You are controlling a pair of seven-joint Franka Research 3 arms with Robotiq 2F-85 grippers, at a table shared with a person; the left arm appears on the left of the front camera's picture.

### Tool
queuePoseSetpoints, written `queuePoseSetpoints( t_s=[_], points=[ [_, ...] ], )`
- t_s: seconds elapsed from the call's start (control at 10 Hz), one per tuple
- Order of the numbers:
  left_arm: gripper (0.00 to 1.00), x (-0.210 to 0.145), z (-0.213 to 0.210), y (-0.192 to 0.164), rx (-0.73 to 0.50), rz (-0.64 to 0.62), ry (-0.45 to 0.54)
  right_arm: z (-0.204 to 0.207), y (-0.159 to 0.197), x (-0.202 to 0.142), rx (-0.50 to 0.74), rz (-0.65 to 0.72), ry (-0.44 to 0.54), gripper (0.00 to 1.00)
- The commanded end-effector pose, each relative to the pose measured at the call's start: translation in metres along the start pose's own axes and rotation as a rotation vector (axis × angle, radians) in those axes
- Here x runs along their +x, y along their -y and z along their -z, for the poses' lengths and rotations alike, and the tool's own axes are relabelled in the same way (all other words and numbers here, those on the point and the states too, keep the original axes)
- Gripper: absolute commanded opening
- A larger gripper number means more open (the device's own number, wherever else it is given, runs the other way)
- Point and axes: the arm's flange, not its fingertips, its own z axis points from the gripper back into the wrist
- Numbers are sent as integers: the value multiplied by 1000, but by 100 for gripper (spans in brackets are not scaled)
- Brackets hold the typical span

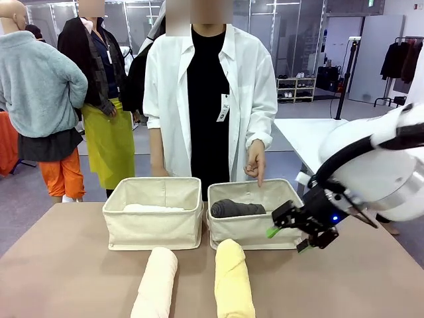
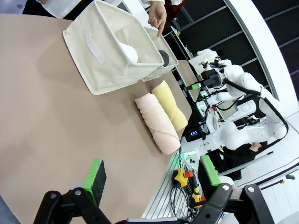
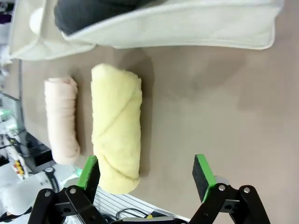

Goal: Divide the towels into two baskets.
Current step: Pick up one hotel-folded towel from the bottom of the table and place it in the Fabric basket indicated by the person.

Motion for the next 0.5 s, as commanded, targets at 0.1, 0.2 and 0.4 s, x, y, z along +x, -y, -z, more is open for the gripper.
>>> queuePoseSetpoints(
  t_s=[0.1, 0.2, 0.4],
  points=[
    [100, -4, -1, 5, 4, 8, -4, 40, -32, -17, -127, 11, -18, 100],
    [100, -4, -1, 5, 4, 8, -4, 53, -45, -22, -143, -8, -14, 100],
    [100, -4, -1, 5, 4, 8, -4, 70, -65, -29, -152, -10, -4, 100]
  ],
)
